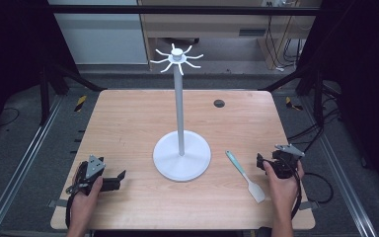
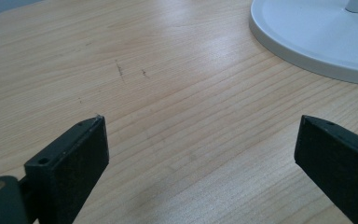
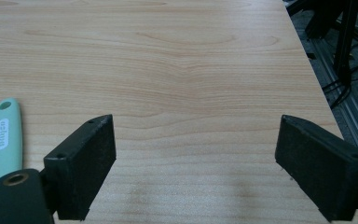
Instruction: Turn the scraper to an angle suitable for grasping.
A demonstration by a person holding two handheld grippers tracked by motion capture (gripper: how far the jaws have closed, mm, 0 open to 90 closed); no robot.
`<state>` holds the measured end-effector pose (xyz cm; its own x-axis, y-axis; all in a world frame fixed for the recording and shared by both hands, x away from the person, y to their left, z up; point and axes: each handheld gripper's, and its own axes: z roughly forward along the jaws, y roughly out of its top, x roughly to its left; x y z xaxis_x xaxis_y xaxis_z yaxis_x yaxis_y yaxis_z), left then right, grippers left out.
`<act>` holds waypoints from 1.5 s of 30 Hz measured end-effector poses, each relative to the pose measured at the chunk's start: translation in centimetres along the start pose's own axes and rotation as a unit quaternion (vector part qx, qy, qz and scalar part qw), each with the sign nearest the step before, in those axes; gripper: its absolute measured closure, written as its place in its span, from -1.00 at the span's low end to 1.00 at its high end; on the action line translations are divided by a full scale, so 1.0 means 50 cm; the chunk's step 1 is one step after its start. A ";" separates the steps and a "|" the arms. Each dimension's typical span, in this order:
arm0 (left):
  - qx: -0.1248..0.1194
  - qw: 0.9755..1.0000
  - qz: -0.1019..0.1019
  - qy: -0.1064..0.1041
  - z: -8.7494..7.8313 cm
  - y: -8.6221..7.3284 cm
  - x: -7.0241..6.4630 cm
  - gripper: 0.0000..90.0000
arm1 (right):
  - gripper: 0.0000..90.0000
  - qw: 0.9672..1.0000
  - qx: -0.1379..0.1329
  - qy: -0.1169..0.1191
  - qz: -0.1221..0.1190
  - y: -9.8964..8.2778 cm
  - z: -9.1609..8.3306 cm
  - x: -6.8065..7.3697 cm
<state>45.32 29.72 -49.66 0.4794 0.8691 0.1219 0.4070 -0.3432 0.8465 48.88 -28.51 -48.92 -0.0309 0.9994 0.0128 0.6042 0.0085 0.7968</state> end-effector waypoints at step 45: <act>0.003 1.000 0.005 -0.001 0.000 -0.002 -0.001 -0.93 | 1.00 0.975 0.116 0.110 -0.154 0.083 0.052 0.162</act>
<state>45.26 29.71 -49.72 0.4855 0.8647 0.1287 0.4067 -0.3537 0.8423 53.20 -20.31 -47.10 -0.3938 0.9174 -0.0572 0.7022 0.3404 0.6253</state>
